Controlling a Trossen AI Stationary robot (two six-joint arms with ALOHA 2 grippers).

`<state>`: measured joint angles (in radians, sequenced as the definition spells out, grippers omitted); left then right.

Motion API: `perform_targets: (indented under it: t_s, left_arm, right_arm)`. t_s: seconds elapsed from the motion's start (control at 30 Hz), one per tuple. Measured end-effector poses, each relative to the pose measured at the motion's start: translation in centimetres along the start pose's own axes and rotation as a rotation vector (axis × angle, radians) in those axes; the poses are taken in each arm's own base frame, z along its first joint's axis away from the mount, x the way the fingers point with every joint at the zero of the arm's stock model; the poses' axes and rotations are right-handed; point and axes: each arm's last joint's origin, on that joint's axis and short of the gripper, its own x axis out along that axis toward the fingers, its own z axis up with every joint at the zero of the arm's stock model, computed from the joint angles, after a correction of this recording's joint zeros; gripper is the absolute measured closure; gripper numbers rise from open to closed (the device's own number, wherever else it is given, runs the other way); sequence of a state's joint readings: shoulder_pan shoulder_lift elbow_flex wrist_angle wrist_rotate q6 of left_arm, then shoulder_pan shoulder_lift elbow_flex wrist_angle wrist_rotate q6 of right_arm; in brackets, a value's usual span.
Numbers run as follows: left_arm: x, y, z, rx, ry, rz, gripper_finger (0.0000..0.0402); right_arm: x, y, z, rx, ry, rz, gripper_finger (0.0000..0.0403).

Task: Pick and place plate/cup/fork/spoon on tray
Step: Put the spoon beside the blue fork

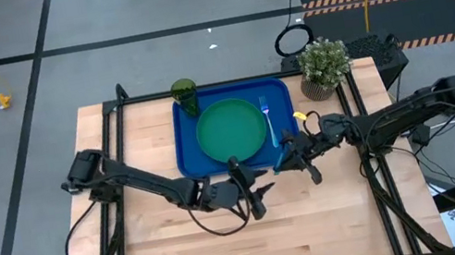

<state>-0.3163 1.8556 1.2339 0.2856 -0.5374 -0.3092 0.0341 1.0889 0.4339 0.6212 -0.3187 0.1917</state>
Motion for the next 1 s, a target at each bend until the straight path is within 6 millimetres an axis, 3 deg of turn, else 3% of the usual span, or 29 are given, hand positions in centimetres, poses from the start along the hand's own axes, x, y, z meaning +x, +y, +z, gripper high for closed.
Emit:
perform_targets:
  t_s: [0.23,0.4,0.57,0.7,1.0]
  left_arm:
    - [2.1,0.5,-1.4,-0.021,-0.023,-0.006,0.0163]
    - [3.8,1.6,-2.0,-0.06,-0.065,-0.002,0.0159]
    - [4.2,1.7,-2.0,-0.068,-0.082,-0.039,0.0162]
    - [3.9,1.6,-1.7,-0.056,-0.093,-0.045,0.0188]
    - [3.9,1.6,-1.6,-0.047,-0.102,-0.048,0.0298]
  right_arm:
    - [0.0,0.0,0.0,-0.02,0.005,-0.001,0.0403]
    - [0.0,0.0,-0.1,-0.022,0.005,-0.003,0.0403]
    - [0.0,0.0,-0.1,-0.032,0.006,-0.006,0.0403]
    - [0.0,-0.1,-0.2,-0.04,0.021,-0.01,0.0403]
    - [0.0,-0.1,-0.2,-0.044,0.015,-0.04,0.0403]
